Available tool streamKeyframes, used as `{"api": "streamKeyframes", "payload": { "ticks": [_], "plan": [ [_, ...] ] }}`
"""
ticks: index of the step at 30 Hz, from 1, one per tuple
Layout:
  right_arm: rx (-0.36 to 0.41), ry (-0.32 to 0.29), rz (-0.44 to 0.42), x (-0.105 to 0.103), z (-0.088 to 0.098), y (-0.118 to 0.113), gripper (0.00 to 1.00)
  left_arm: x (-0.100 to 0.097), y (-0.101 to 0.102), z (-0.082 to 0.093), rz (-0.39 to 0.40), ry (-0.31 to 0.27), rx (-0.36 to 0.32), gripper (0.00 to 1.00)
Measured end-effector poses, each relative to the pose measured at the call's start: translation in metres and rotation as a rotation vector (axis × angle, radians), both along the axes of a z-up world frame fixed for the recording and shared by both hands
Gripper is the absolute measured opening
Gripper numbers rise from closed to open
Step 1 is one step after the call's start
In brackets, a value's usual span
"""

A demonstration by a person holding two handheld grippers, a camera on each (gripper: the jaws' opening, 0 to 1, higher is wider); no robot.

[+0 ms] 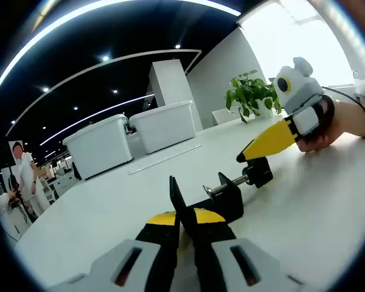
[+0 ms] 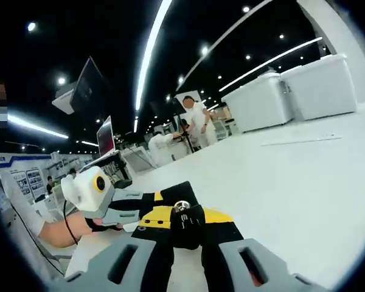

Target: Clamp the fixed fixture on the desktop, loosen the retaining clip, secure it to the edge of the desk, and tighten the retaining clip.

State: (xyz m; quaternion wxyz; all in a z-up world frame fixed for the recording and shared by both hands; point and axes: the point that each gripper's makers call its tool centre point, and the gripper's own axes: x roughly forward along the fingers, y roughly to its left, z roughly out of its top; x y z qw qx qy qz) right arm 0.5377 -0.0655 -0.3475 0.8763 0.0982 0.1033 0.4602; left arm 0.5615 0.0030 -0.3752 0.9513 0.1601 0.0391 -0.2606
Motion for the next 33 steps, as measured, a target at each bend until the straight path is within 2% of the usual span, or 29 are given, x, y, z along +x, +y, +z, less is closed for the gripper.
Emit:
{"api": "streamKeyframes", "payload": {
  "ticks": [4, 7, 9, 10, 12, 14, 16, 18, 22, 23, 24, 26, 29, 31, 32, 33],
  "plan": [
    [-0.068, -0.137, 0.004, -0.003, 0.003, 0.002, 0.15, 0.0, 0.0, 0.0, 0.0, 0.0, 0.0, 0.08],
    [-0.16, -0.296, 0.007, -0.006, 0.005, 0.006, 0.15, 0.0, 0.001, 0.0, 0.0, 0.0, 0.0, 0.08],
    [-0.262, -0.443, 0.012, -0.011, 0.007, 0.009, 0.15, 0.0, 0.001, 0.0, 0.001, 0.0, -0.001, 0.08],
    [-0.347, -0.555, 0.019, -0.015, 0.007, 0.012, 0.15, 0.0, 0.001, 0.0, 0.001, 0.0, -0.001, 0.08],
    [-0.48, -0.721, 0.032, -0.022, 0.004, 0.016, 0.15, 0.0, 0.0, 0.001, -0.001, -0.002, -0.002, 0.08],
    [-0.513, -0.756, 0.018, -0.023, 0.002, 0.018, 0.15, 0.0, 0.0, 0.0, 0.0, -0.001, 0.0, 0.08],
    [-0.454, -0.687, 0.0, -0.019, 0.002, 0.017, 0.15, 0.001, 0.001, 0.0, 0.001, 0.0, 0.001, 0.08],
    [-0.456, -0.69, -0.002, -0.016, 0.003, 0.015, 0.15, 0.002, 0.001, 0.0, -0.001, -0.001, 0.002, 0.08],
    [-0.427, -0.651, -0.017, -0.014, 0.003, 0.013, 0.17, 0.007, 0.005, -0.001, -0.001, 0.0, 0.002, 0.08],
    [-0.415, -0.633, -0.022, -0.013, 0.003, 0.013, 0.17, 0.008, 0.005, -0.001, -0.001, -0.001, 0.003, 0.08],
    [-0.395, -0.589, -0.025, -0.012, 0.001, 0.012, 0.19, 0.008, 0.005, -0.001, -0.001, 0.0, 0.003, 0.08],
    [-0.368, -0.555, -0.028, -0.01, 0.001, 0.01, 0.21, 0.01, 0.006, -0.002, -0.001, 0.001, 0.002, 0.08],
    [-0.273, -0.409, -0.051, -0.005, 0.002, 0.002, 0.21, 0.017, 0.01, -0.002, -0.001, 0.001, 0.002, 0.08],
    [-0.182, -0.259, -0.069, -0.001, 0.003, -0.004, 0.21, 0.018, 0.01, -0.002, -0.001, 0.001, 0.002, 0.08],
    [-0.147, -0.203, -0.065, -0.001, 0.002, -0.005, 0.21, 0.019, 0.01, -0.002, -0.001, 0.001, 0.002, 0.08],
    [-0.094, -0.121, -0.051, 0.0, 0.002, -0.006, 0.21, 0.021, 0.011, -0.002, -0.002, 0.001, 0.003, 0.08]
  ]
}}
